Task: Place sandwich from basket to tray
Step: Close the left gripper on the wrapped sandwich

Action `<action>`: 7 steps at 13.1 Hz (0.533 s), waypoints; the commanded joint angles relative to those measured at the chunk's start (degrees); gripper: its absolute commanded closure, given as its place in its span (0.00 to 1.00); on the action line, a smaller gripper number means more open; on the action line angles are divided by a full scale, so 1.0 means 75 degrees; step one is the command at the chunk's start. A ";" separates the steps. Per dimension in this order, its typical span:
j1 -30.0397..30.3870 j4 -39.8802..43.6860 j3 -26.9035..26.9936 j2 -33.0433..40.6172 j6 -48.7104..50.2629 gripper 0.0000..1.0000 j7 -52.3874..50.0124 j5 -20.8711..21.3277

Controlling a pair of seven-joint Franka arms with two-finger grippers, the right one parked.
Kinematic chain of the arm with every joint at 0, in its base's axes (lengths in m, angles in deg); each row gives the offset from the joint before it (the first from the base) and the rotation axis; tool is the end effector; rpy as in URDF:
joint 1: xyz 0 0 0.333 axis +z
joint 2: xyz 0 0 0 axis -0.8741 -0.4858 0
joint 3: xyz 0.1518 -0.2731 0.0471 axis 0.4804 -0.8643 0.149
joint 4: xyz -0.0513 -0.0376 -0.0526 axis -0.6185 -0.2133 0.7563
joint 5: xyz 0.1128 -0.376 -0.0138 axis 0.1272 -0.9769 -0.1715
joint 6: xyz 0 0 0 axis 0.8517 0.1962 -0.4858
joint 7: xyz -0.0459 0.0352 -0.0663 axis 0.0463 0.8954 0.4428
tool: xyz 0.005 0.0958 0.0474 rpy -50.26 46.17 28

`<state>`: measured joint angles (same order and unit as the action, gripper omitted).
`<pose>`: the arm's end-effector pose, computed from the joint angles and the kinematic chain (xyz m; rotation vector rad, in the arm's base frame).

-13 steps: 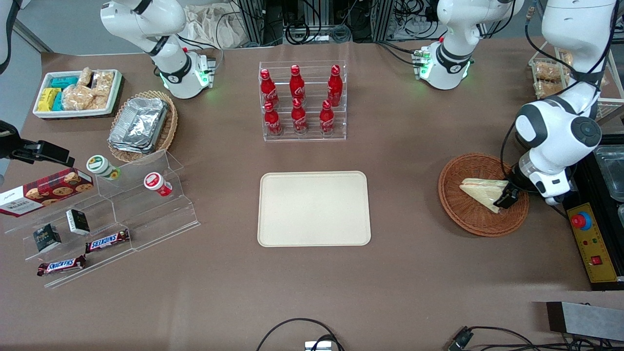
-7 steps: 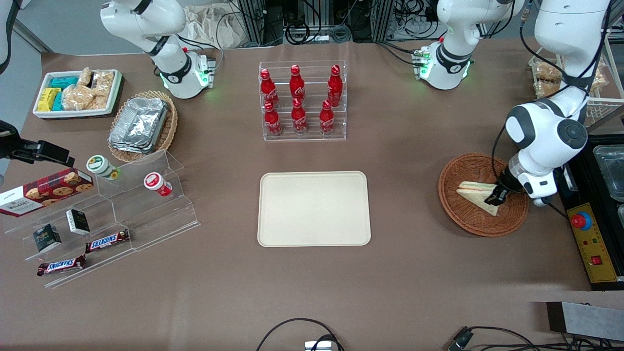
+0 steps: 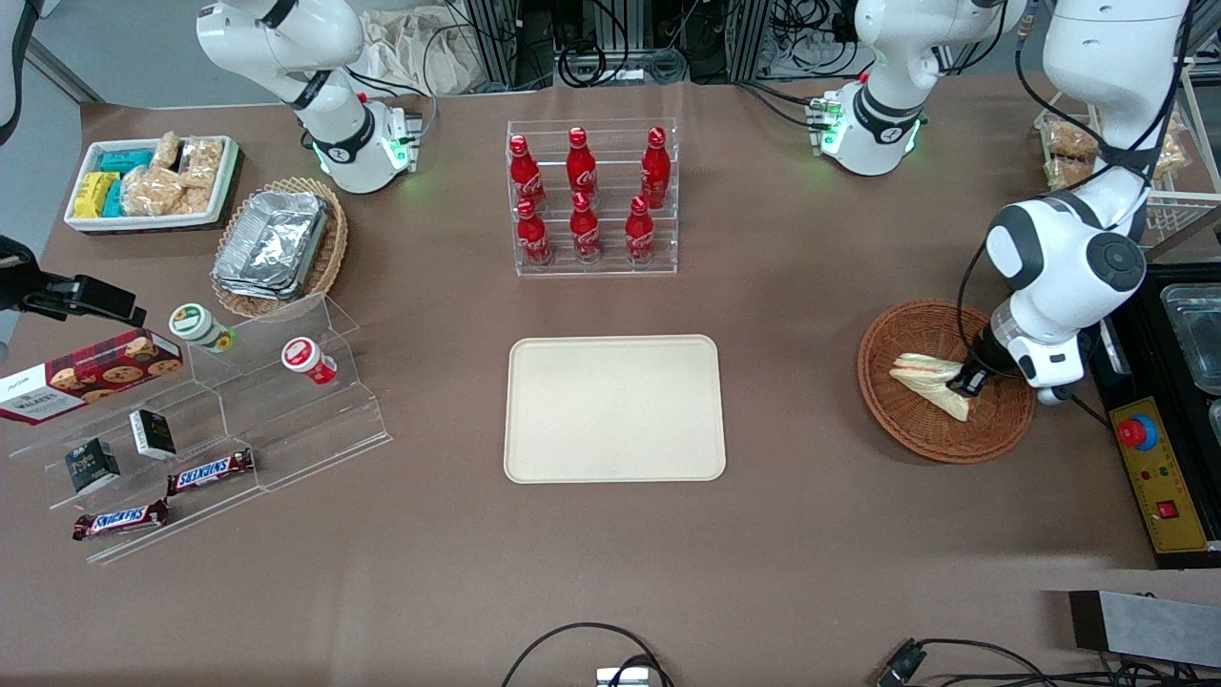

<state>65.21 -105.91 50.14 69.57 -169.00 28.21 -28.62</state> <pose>0.5209 0.0445 0.2511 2.7380 1.3460 0.0596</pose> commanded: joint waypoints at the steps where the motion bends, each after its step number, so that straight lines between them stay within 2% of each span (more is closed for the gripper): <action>1: 0.0028 -0.0108 0.0060 0.0817 0.0785 0.96 0.0653 0.0050; 3: 0.0016 -0.0062 0.0060 0.1274 0.1336 0.96 0.0876 0.0190; 6: -0.0054 0.0148 -0.0033 0.1861 0.2331 0.96 0.0924 0.0892; 7: -0.0054 0.0428 -0.0231 0.2002 0.2834 0.96 0.0994 0.0963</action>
<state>65.04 -104.77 49.97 81.29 -153.43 34.65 -23.41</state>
